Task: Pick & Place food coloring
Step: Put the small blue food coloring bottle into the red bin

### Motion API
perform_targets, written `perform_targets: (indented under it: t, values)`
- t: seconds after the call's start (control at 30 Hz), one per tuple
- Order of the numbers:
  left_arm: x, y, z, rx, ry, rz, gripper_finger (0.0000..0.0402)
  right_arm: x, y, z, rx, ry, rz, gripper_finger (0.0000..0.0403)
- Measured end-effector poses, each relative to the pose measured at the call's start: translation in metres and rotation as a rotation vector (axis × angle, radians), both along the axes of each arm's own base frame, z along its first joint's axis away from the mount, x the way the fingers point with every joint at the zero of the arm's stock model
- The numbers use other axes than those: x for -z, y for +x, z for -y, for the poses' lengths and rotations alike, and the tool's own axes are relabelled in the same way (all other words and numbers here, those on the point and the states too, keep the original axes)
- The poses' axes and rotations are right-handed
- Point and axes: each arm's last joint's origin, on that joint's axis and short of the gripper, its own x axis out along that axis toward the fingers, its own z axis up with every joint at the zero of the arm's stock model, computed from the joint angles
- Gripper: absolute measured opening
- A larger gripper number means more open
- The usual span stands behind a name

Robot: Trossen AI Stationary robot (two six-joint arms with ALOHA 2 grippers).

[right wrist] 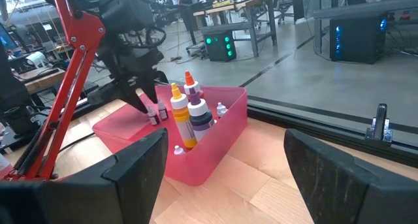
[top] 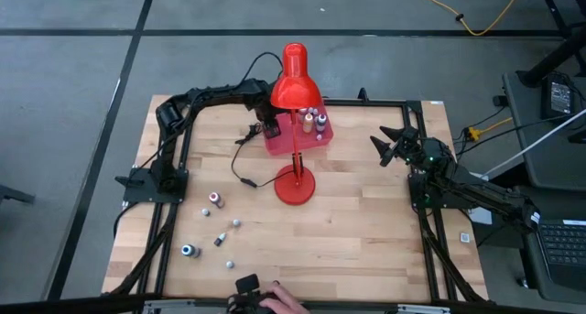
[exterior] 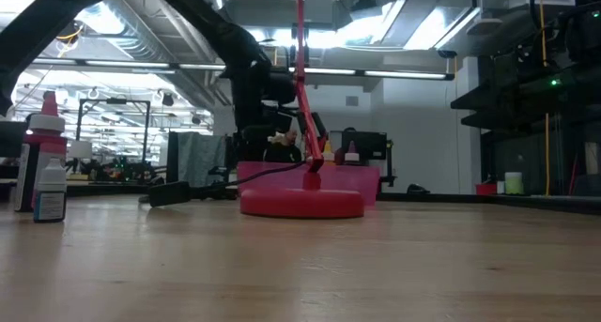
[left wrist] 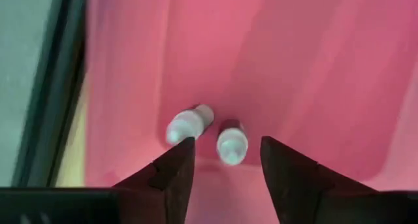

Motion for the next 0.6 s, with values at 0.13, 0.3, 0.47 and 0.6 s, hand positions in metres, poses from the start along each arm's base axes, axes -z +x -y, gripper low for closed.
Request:
perform_targets:
  t: [0.13,0.3,0.47,0.6]
  values:
    - [-0.013,-0.002,0.001,-0.040,-0.011,-0.019,0.0187,0.000,0.000,0.000,0.000,0.000,0.000,0.0306]
    - [-0.045,-0.008,0.010,-0.164,0.019,0.003,0.0203,0.000,0.000,0.000,0.000,0.000,0.000,0.0306]
    - [-0.076,-0.024,0.036,-0.275,0.037,0.013,0.0204,0.000,0.000,0.000,0.000,0.000,0.000,0.0306]
    - [-0.091,-0.040,0.064,-0.279,0.031,0.033,0.0201,0.000,0.000,0.000,0.000,0.001,0.001,0.0306]
